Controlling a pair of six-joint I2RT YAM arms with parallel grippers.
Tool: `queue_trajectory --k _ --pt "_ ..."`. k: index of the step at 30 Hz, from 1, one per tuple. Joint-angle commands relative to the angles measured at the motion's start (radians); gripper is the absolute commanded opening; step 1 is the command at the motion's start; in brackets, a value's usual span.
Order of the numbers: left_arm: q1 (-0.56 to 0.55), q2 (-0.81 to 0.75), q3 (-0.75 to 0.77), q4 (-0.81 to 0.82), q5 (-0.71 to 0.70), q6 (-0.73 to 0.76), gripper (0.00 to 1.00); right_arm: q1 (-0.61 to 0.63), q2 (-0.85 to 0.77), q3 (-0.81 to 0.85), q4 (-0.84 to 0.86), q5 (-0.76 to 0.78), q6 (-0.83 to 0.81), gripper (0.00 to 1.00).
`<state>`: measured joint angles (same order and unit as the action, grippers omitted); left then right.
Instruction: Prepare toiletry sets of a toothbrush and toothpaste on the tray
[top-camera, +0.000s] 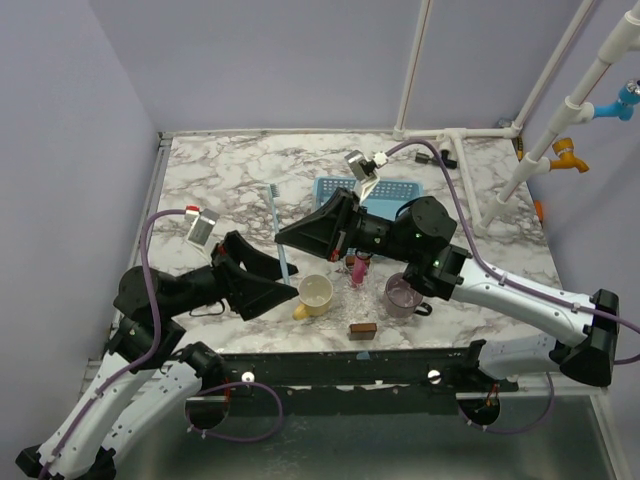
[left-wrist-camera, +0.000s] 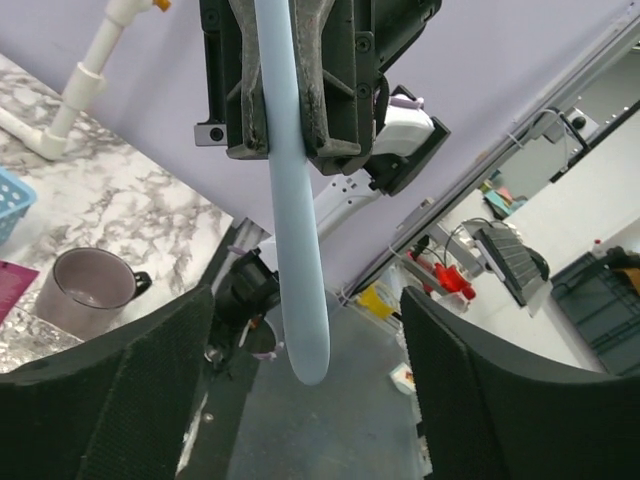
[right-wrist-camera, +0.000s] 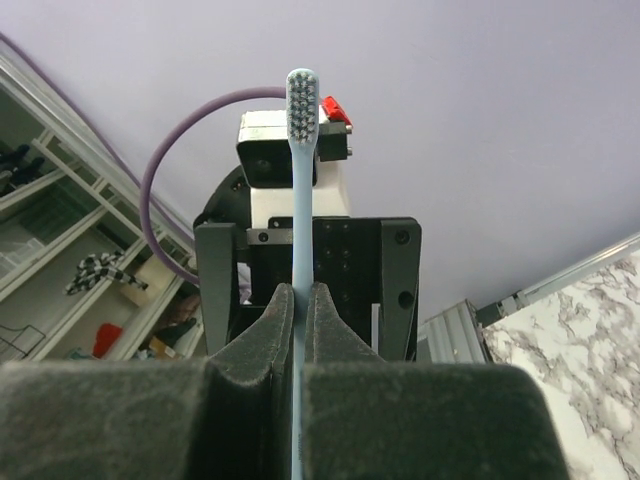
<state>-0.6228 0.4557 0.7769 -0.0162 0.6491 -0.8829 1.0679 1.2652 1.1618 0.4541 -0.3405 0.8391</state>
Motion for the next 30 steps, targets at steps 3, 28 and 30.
queue_trajectory --k 3,28,30 --pt "0.003 0.003 -0.037 0.091 0.071 -0.07 0.65 0.022 0.003 -0.025 0.098 0.06 -0.01 0.01" --pt "0.003 -0.007 -0.031 0.06 0.072 -0.057 0.0 0.083 -0.056 -0.057 0.019 0.222 -0.111 0.09" --pt "0.003 -0.011 -0.028 0.047 0.078 -0.046 0.0 0.084 -0.064 -0.051 -0.012 0.221 -0.122 0.24"
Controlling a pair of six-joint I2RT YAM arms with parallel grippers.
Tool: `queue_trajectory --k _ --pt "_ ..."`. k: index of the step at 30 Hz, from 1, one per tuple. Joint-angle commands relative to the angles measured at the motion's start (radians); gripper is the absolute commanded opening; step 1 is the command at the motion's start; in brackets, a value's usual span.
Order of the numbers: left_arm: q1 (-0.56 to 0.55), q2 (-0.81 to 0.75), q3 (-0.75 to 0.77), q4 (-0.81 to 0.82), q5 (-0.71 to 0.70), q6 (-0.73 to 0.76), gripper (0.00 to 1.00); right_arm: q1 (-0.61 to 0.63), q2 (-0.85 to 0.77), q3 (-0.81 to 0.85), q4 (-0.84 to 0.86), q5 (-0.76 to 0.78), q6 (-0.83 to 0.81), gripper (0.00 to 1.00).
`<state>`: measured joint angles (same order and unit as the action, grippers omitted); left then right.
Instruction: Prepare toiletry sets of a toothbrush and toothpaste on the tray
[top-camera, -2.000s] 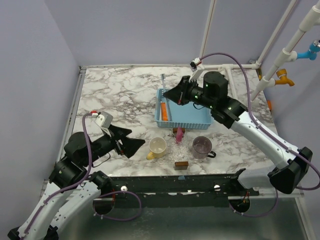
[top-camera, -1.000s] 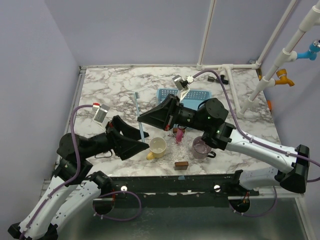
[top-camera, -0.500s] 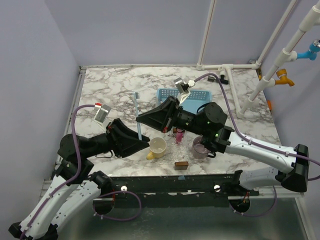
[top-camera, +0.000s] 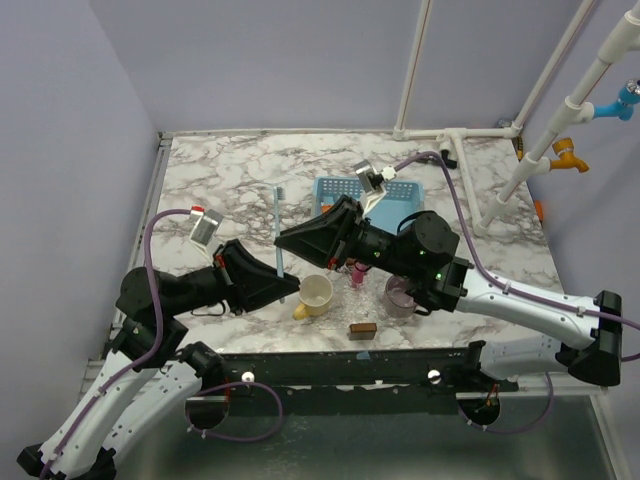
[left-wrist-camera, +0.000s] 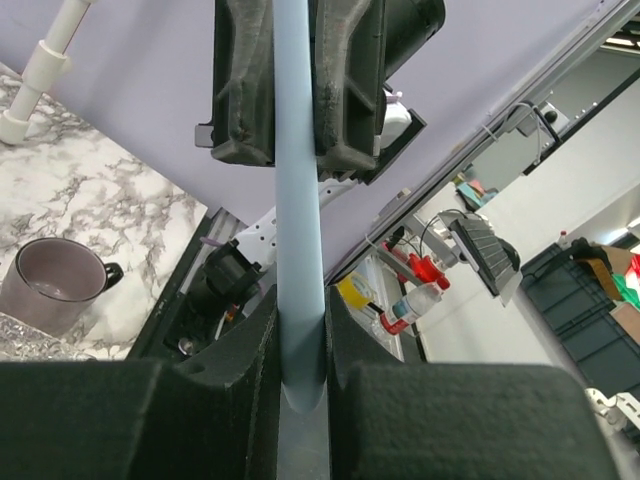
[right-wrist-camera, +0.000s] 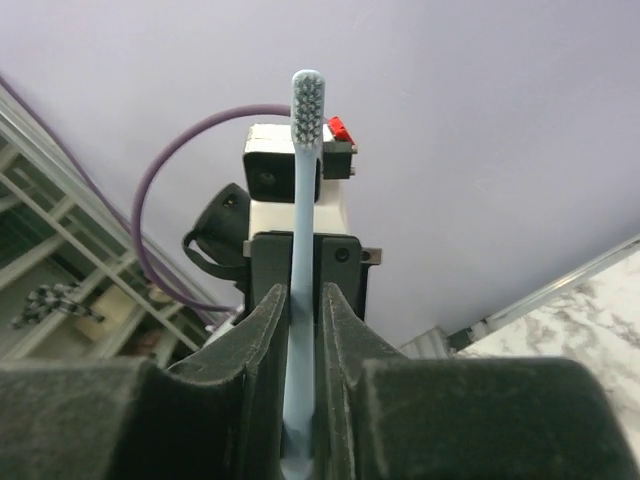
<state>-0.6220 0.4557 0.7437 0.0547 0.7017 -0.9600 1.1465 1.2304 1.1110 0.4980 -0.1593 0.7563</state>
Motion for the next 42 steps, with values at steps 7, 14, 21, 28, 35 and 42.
queue_trajectory --k 7,14,21,28,35,42 --pt "0.002 -0.021 -0.006 -0.101 0.068 0.077 0.0 0.005 -0.037 0.121 -0.37 0.031 -0.166 0.41" --pt "0.002 -0.072 -0.035 -0.19 0.133 0.125 0.0 0.005 -0.081 0.195 -0.593 -0.069 -0.264 0.47" --pt "0.002 -0.114 -0.023 -0.328 0.236 0.191 0.0 0.004 -0.094 0.271 -0.726 -0.173 -0.306 0.59" --pt "0.002 -0.151 0.019 -0.523 0.316 0.299 0.0 0.005 -0.062 0.344 -0.806 -0.226 -0.31 0.6" --pt "0.002 -0.169 0.049 -0.633 0.383 0.369 0.0 0.004 -0.01 0.38 -0.825 -0.287 -0.29 0.61" --pt "0.002 -0.166 0.078 -0.72 0.401 0.442 0.0 0.005 0.044 0.394 -0.834 -0.398 -0.275 0.58"
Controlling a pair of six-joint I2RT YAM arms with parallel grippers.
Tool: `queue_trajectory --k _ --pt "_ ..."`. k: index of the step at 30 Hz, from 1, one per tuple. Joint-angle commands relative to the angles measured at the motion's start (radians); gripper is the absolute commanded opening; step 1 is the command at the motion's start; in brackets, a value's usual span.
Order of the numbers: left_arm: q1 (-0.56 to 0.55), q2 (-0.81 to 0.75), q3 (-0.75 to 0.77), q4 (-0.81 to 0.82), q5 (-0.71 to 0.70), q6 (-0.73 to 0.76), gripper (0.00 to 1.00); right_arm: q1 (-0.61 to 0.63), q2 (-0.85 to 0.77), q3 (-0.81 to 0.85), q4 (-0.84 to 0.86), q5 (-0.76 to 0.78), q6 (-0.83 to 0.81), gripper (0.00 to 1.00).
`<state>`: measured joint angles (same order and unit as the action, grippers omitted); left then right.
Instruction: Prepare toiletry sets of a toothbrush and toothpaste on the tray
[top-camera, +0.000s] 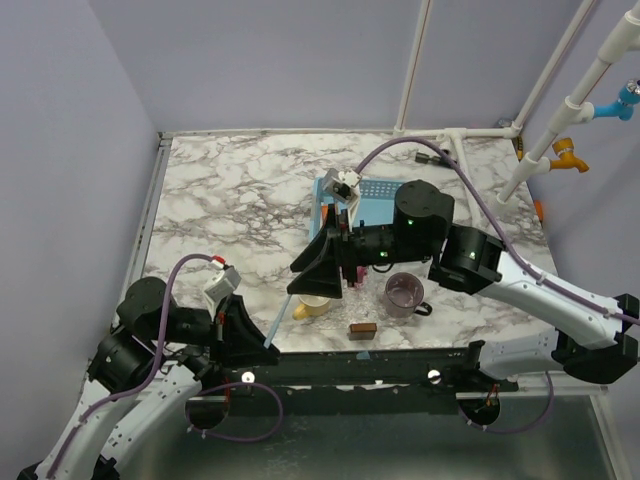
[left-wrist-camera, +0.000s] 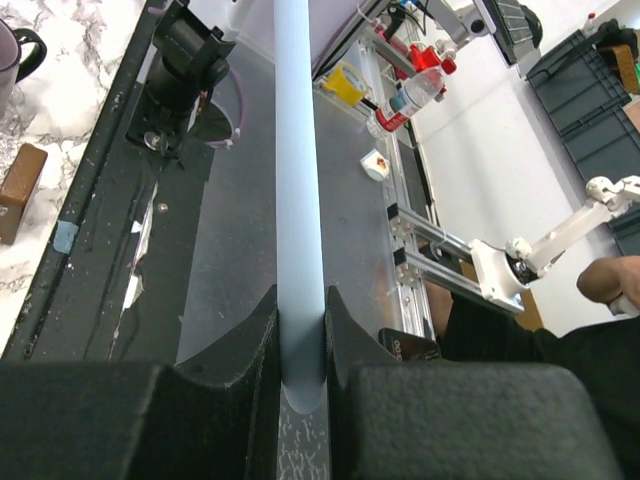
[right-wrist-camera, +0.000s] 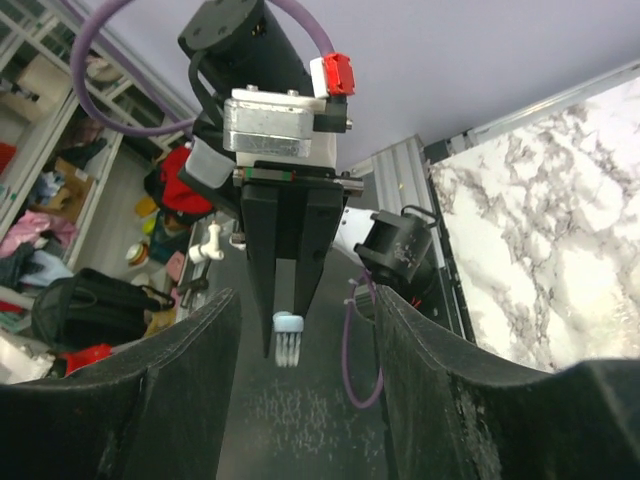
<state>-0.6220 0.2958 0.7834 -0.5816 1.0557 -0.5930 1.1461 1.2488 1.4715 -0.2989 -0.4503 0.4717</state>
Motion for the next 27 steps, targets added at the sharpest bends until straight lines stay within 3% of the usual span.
queue_trajectory --k 1,12,21,27 --pt "0.003 -0.006 0.041 -0.092 0.046 0.081 0.0 0.005 0.033 0.035 -0.037 -0.123 0.012 0.57" --pt "0.002 -0.01 0.042 -0.13 0.041 0.113 0.0 0.005 0.031 0.016 -0.039 -0.166 0.015 0.43" --pt "0.002 -0.008 0.037 -0.127 0.038 0.114 0.0 0.005 0.032 0.002 -0.034 -0.186 0.016 0.25" --pt "0.003 -0.008 0.031 -0.124 0.03 0.112 0.0 0.004 0.029 -0.006 -0.031 -0.173 0.015 0.0"
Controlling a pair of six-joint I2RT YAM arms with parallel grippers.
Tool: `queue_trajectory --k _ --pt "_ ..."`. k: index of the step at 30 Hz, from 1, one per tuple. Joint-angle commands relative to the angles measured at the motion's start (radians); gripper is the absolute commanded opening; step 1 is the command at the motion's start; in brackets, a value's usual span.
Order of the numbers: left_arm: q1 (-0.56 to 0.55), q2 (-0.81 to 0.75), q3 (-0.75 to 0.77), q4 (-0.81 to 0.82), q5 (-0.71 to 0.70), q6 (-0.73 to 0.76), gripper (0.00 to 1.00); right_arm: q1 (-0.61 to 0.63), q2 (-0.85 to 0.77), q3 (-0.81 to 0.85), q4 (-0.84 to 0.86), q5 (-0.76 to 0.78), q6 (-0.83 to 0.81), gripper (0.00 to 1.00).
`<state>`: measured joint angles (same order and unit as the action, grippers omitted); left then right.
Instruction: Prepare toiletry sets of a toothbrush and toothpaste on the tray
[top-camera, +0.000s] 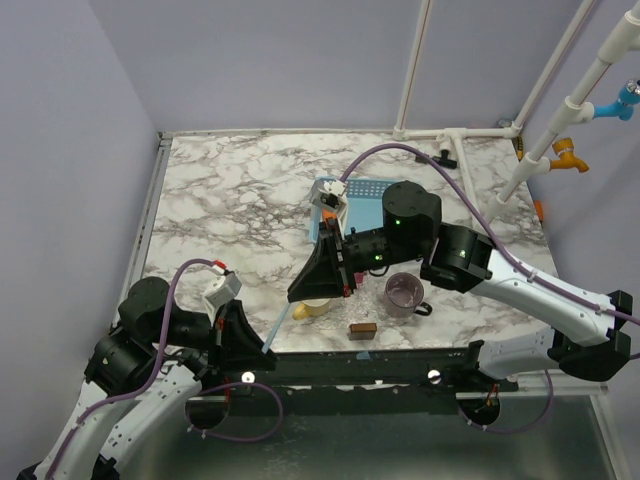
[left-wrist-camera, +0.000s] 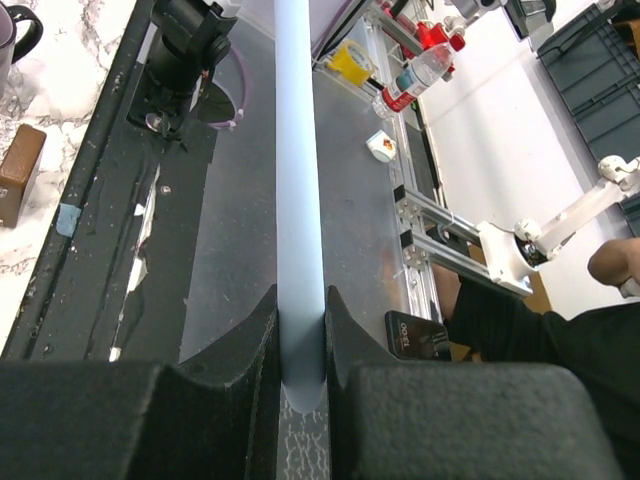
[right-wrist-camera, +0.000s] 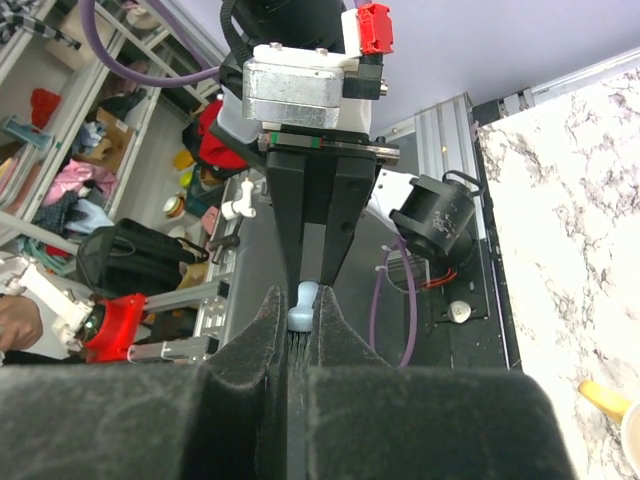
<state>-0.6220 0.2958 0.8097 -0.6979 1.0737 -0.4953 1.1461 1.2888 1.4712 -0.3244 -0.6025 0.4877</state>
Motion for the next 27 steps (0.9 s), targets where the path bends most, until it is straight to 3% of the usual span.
queue_trajectory --k 1,2,3,6,9,13,24,27 --pt "0.002 -0.008 0.005 -0.007 0.002 0.014 0.0 0.005 -0.012 -0.008 -0.004 -0.015 -0.001 0.0" --pt "0.002 -0.008 0.005 -0.009 -0.011 0.014 0.01 0.005 -0.015 -0.011 -0.004 -0.008 -0.002 0.0" --pt "0.003 -0.007 0.005 -0.011 -0.027 0.014 0.09 0.004 -0.018 -0.015 -0.003 -0.004 -0.003 0.01" --pt "0.002 -0.004 -0.001 -0.01 -0.062 0.017 0.46 0.005 -0.031 -0.018 -0.013 0.021 -0.006 0.0" --pt "0.002 -0.004 -0.004 -0.005 -0.116 0.013 0.68 0.004 -0.045 -0.011 -0.064 0.066 -0.024 0.0" --pt "0.002 -0.002 0.004 -0.007 -0.193 0.021 0.81 0.005 -0.064 0.005 -0.159 0.147 -0.048 0.0" --pt "0.002 0.022 0.038 -0.031 -0.452 0.065 0.89 0.005 -0.079 0.126 -0.547 0.487 -0.101 0.01" --pt "0.002 0.029 0.038 -0.026 -0.485 0.07 0.97 0.005 -0.071 0.163 -0.64 0.613 -0.101 0.0"
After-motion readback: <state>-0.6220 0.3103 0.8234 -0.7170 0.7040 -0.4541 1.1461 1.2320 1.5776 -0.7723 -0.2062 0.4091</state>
